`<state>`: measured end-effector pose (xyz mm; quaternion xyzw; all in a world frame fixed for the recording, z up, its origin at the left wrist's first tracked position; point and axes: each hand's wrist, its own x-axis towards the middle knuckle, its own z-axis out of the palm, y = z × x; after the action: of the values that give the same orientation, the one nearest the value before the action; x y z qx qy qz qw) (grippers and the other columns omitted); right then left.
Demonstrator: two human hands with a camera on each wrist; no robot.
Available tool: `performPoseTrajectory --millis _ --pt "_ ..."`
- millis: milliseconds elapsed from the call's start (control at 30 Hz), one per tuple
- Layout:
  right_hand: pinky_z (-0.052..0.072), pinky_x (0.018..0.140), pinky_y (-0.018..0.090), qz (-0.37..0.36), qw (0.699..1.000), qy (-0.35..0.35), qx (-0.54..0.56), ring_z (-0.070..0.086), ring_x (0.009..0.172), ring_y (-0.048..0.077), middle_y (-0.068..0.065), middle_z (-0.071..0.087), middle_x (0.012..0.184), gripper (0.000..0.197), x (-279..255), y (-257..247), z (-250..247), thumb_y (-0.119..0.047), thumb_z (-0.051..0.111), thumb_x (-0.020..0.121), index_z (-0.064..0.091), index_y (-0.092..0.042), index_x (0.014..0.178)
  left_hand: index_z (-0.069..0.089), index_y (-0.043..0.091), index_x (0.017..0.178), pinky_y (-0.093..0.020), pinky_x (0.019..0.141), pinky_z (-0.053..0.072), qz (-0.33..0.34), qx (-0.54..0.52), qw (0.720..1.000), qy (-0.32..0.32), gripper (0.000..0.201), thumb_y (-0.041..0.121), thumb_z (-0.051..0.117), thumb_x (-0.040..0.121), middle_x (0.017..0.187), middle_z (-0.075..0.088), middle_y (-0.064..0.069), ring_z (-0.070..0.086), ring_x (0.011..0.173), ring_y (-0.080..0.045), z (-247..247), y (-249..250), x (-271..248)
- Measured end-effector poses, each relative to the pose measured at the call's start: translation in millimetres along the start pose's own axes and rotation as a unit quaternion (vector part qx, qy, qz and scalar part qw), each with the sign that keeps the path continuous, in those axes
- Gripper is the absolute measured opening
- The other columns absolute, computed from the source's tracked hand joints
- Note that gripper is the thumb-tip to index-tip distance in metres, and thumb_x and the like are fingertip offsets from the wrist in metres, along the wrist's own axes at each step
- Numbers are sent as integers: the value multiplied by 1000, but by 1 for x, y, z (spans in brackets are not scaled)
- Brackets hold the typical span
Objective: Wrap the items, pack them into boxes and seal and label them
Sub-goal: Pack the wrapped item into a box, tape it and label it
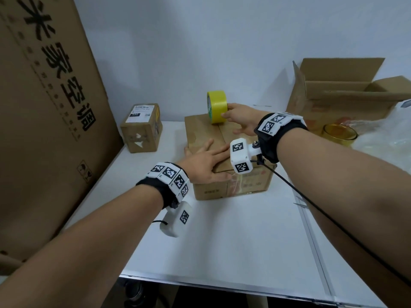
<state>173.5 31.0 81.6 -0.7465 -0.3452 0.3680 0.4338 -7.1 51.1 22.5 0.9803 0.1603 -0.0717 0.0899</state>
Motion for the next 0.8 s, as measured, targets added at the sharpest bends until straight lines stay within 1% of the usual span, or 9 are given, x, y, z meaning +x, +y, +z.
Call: performPoseTrajectory --millis 200,267,333,367,400,467,667,733,800 --pt "43 95 42 2 999 27 21 42 129 19 -2 44 143 46 11 -3 -1 -34 47 100 37 -29 145 14 51 150 -80 100 17 1 -25 1000 19 79 75 46 83 160 5 27 -9 151 -22 -1 -8 5" --pt "46 100 43 -5 999 31 -11 45 128 23 4 46 141 47 18 -4 -2 -41 44 101 42 -19 143 16 51 150 -79 101 18 -2 -22 1000 21 77 77 44 83 160 5 26 -9 151 -20 1 -9 7" --pt "48 100 42 -19 999 44 -20 54 113 27 13 57 122 42 26 -2 -1 -40 44 101 55 -7 125 18 52 149 -78 101 19 -2 -23 999 22 76 78 43 83 160 5 26 -9 151 -20 2 -10 8" --pt "50 91 36 -26 998 50 -6 58 96 24 13 60 103 34 32 0 0 -37 46 101 60 -7 105 19 51 149 -78 101 20 -1 -25 999 22 75 78 43 82 160 5 26 -9 151 -19 2 -11 9" --pt "47 77 30 -32 997 64 -3 52 76 20 9 54 82 30 32 0 1 -33 47 101 56 -10 84 19 51 149 -77 101 21 0 -26 999 22 76 78 43 82 160 5 26 -9 151 -19 2 -11 9" --pt "32 61 27 -35 995 89 -17 34 60 16 3 36 66 37 31 0 3 -27 45 101 40 -14 67 18 49 150 -77 101 21 0 -26 999 20 76 77 44 83 161 5 25 -10 151 -19 2 -12 9" --pt "40 73 36 -36 992 115 39 47 73 20 6 48 79 29 5 -7 0 -33 46 100 51 -9 86 11 56 148 -78 103 18 -3 -66 998 23 77 72 51 84 158 7 32 -10 151 -21 -1 -14 13" --pt "49 84 40 -35 992 117 27 59 90 26 11 60 98 46 -3 -3 -1 -45 53 94 58 -1 109 9 57 147 -77 104 18 -2 -62 998 26 79 76 49 82 158 8 31 -9 151 -21 1 -16 16" --pt "51 94 43 -42 991 121 22 63 102 29 14 64 114 61 -13 -1 -2 -50 59 89 57 2 121 7 60 145 -76 105 20 11 -57 998 31 83 87 40 73 158 10 32 -8 151 -22 3 -18 17"
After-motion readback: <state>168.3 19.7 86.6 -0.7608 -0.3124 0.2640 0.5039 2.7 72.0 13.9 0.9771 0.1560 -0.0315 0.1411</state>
